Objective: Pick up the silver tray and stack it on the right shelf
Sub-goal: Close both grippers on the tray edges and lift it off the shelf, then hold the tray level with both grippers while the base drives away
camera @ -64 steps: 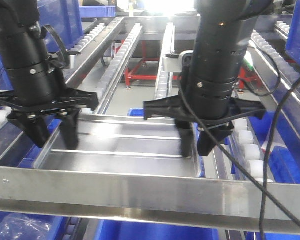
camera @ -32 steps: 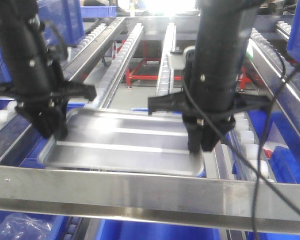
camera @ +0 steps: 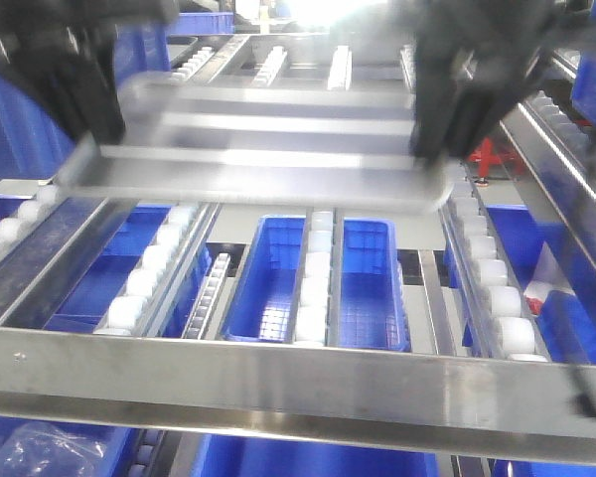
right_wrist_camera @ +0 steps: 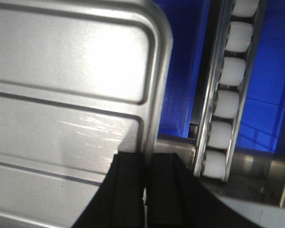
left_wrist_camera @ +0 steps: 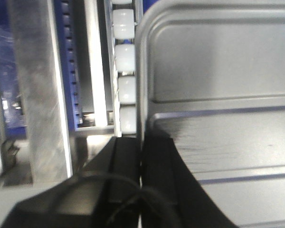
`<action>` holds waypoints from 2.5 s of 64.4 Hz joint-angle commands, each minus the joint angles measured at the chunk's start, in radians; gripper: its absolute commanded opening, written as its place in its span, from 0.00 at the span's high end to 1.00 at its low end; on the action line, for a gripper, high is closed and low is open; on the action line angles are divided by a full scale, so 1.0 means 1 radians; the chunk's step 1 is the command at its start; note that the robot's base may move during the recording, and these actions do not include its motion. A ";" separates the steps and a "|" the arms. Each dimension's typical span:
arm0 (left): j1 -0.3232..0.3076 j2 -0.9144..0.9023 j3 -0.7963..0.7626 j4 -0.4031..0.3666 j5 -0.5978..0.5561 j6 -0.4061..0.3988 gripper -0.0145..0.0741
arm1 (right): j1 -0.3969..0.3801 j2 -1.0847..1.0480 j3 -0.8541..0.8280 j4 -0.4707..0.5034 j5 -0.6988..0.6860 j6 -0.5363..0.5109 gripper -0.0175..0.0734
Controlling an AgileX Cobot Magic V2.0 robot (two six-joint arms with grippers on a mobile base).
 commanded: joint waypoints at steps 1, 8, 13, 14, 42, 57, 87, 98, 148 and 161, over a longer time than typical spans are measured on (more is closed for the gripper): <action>-0.063 -0.077 -0.032 0.085 0.046 -0.068 0.94 | 0.020 -0.088 -0.030 -0.019 0.006 -0.020 0.74; -0.141 -0.088 -0.032 0.095 0.084 -0.094 0.94 | 0.049 -0.124 -0.018 -0.019 0.045 -0.020 0.74; -0.177 -0.088 -0.026 0.097 0.070 -0.106 0.94 | 0.060 -0.134 -0.012 -0.021 0.053 -0.020 0.74; -0.181 -0.088 -0.025 0.097 0.065 -0.109 0.94 | 0.061 -0.135 -0.010 -0.021 0.054 -0.020 0.74; -0.191 -0.088 -0.014 0.096 0.083 -0.130 0.94 | 0.062 -0.135 -0.005 -0.021 0.078 -0.020 0.74; -0.191 -0.088 -0.014 0.090 0.106 -0.130 0.94 | 0.062 -0.135 -0.005 -0.021 0.078 -0.020 0.74; -0.191 -0.088 -0.014 0.090 0.106 -0.130 0.94 | 0.062 -0.135 -0.005 -0.021 0.078 -0.020 0.74; -0.191 -0.088 -0.014 0.090 0.106 -0.130 0.94 | 0.062 -0.135 -0.005 -0.021 0.078 -0.020 0.74; -0.191 -0.088 -0.014 0.090 0.106 -0.130 0.94 | 0.062 -0.134 -0.005 -0.021 0.078 -0.020 0.74; -0.191 -0.088 -0.014 0.090 0.106 -0.130 0.94 | 0.062 -0.134 -0.005 -0.021 0.078 -0.020 0.74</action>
